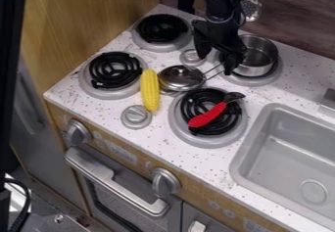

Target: Move the red spoon to the lower left of burner

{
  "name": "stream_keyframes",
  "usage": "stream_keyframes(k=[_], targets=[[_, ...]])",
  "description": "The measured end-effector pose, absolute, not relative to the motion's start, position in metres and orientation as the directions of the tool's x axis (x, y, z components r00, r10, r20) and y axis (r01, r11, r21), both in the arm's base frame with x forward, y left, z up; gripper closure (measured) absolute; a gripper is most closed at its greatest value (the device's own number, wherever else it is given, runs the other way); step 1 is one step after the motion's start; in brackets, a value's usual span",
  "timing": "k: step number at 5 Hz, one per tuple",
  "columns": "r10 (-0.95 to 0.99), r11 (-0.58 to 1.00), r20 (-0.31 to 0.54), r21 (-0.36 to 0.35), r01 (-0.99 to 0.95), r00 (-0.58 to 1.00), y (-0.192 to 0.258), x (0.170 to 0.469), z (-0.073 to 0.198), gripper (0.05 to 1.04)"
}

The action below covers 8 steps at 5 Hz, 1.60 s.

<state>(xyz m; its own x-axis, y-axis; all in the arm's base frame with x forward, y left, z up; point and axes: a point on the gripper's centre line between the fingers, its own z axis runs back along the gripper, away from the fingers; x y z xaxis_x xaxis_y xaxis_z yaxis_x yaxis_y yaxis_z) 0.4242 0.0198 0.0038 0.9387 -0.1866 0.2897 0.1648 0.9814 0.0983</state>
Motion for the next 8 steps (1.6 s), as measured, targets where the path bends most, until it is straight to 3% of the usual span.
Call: stream_keyframes(k=[2,6,8], targets=[[-0.173,0.985,0.193,0.055,0.165,0.966,0.016,0.397,-0.031,0.083],[-0.166,0.986,0.174,0.049,0.160,0.971,0.014,0.349,-0.023,0.083],[-0.141,0.990,0.069,-0.011,0.142,0.988,0.003,0.341,-0.042,0.083]])
